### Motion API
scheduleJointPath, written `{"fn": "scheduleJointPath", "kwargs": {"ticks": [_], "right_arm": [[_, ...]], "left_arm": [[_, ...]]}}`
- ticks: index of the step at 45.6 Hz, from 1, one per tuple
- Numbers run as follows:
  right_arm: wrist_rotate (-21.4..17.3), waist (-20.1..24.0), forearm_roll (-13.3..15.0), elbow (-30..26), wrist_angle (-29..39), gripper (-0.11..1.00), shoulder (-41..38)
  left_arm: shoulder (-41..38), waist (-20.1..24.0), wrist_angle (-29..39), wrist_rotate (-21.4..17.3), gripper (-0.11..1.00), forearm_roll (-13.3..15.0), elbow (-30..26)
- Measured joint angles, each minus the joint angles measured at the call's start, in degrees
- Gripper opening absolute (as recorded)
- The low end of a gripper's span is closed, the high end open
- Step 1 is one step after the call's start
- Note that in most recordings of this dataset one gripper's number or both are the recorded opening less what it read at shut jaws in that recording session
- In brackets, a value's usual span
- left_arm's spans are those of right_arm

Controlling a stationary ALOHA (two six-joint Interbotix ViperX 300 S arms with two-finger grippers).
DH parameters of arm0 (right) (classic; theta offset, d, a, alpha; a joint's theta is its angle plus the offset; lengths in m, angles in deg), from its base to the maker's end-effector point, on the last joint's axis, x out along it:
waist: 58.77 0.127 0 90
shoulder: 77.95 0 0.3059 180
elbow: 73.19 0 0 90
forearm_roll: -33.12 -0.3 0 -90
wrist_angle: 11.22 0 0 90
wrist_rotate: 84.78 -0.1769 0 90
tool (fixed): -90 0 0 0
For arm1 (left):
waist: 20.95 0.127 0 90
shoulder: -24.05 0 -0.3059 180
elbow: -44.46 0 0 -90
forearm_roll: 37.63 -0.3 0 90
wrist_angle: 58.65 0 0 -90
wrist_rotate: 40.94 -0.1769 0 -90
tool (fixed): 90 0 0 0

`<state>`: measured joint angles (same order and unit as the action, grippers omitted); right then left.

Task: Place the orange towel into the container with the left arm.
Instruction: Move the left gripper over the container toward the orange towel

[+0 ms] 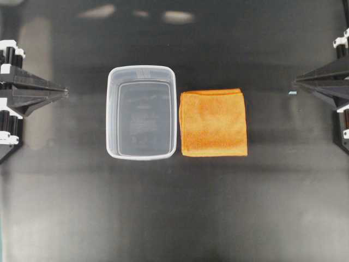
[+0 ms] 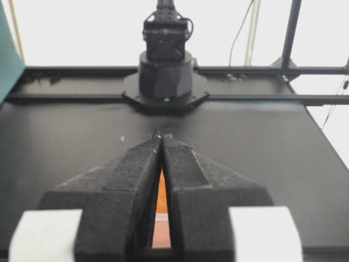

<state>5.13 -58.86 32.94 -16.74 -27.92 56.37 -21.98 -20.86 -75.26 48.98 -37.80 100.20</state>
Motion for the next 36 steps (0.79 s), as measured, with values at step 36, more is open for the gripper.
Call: {"fn": "scheduleJointPath", "kwargs": {"ticks": [36], "right_arm": [[-4.57, -3.52, -0.97, 0.0, 10.9, 0.44, 1.32]], "left_arm": [[-24.79, 2.2, 25.58, 0.79, 0.01, -2.29, -25.49]]}}
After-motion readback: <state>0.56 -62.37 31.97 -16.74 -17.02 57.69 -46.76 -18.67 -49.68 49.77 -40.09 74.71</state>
